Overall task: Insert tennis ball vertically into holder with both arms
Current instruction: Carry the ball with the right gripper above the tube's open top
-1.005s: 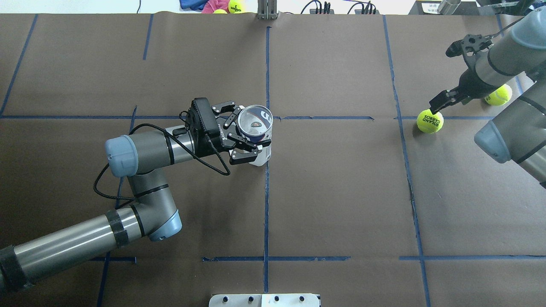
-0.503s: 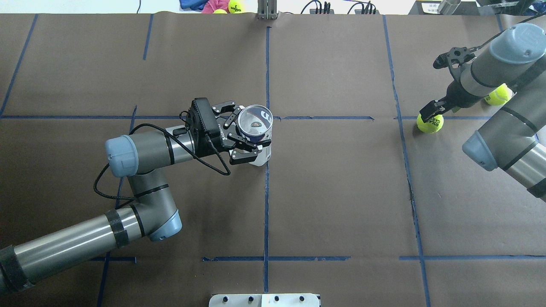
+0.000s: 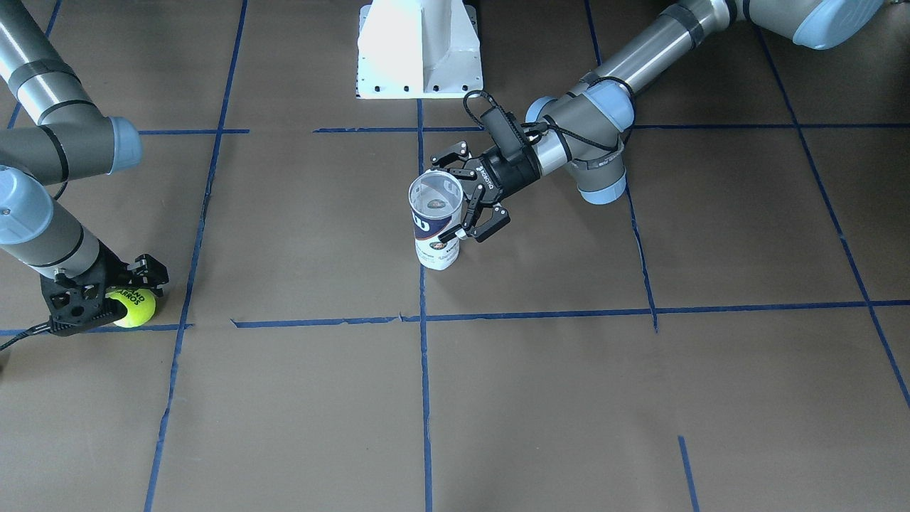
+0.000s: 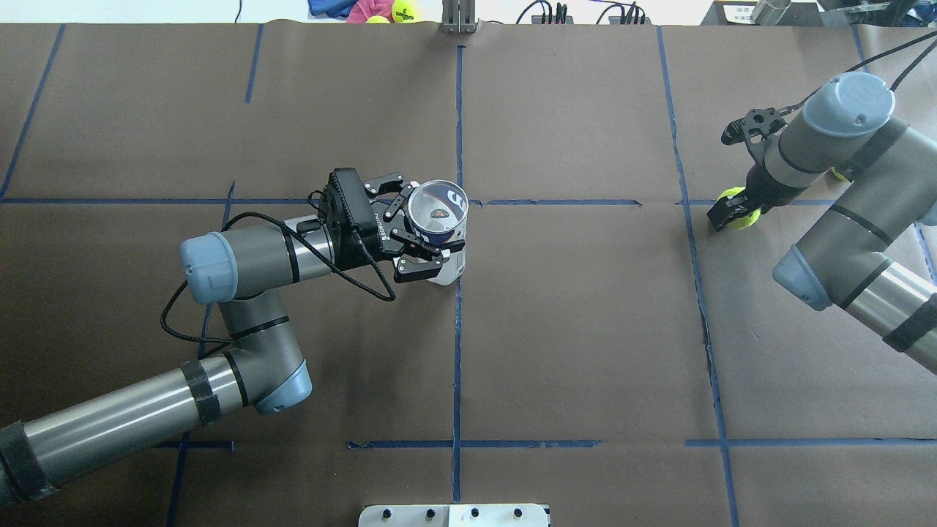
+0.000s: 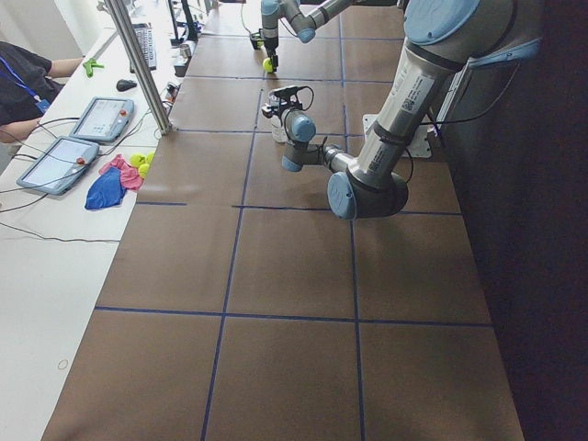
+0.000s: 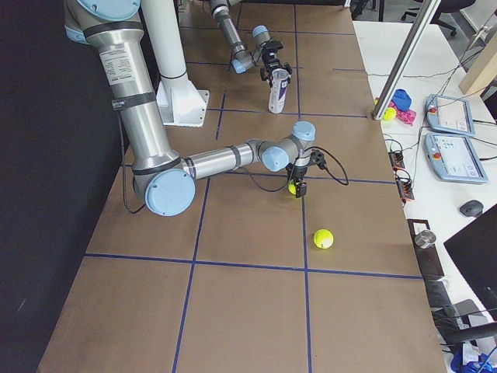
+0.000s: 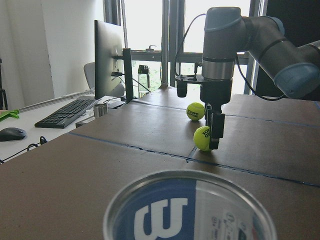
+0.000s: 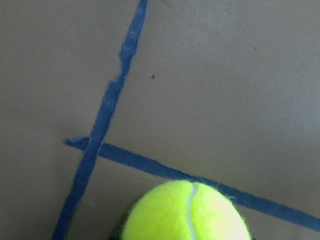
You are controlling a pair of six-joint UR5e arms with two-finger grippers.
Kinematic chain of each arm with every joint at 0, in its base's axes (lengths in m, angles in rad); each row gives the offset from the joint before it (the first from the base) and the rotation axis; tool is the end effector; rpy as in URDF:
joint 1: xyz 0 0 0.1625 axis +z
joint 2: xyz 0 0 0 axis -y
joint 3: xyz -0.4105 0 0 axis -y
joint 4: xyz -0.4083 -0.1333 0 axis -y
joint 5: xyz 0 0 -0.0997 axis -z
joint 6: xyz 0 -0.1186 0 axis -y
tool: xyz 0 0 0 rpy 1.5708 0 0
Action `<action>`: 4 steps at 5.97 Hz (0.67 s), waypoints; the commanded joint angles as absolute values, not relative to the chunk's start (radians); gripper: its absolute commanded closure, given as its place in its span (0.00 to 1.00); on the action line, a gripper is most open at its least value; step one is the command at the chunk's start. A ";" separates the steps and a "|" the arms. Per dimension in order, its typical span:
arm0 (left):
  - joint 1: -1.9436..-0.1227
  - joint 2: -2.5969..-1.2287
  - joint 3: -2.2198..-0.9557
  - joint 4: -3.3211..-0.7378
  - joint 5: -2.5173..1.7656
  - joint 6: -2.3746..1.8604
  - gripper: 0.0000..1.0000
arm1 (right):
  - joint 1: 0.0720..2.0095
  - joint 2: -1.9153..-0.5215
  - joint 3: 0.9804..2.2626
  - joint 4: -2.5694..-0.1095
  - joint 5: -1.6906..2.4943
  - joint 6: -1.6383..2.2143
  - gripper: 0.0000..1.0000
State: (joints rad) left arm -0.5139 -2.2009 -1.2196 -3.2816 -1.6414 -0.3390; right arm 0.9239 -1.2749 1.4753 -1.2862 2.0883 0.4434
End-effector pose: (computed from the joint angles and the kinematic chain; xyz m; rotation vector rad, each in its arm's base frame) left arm 0.5498 -0.4538 0.2426 1.5237 1.3387 0.5296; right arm -0.3359 -0.5685 0.5186 0.1429 -0.6821 -0.3207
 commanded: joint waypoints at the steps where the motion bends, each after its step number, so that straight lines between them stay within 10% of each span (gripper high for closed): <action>1: -0.514 -2.200 -1.220 -3.283 -1.641 -0.339 0.03 | 0.928 -1.243 1.479 -1.285 2.088 0.445 0.85; 4: -0.514 -2.200 -1.218 -3.281 -1.641 -0.339 0.03 | 0.951 -1.198 1.633 -1.319 2.100 0.577 0.86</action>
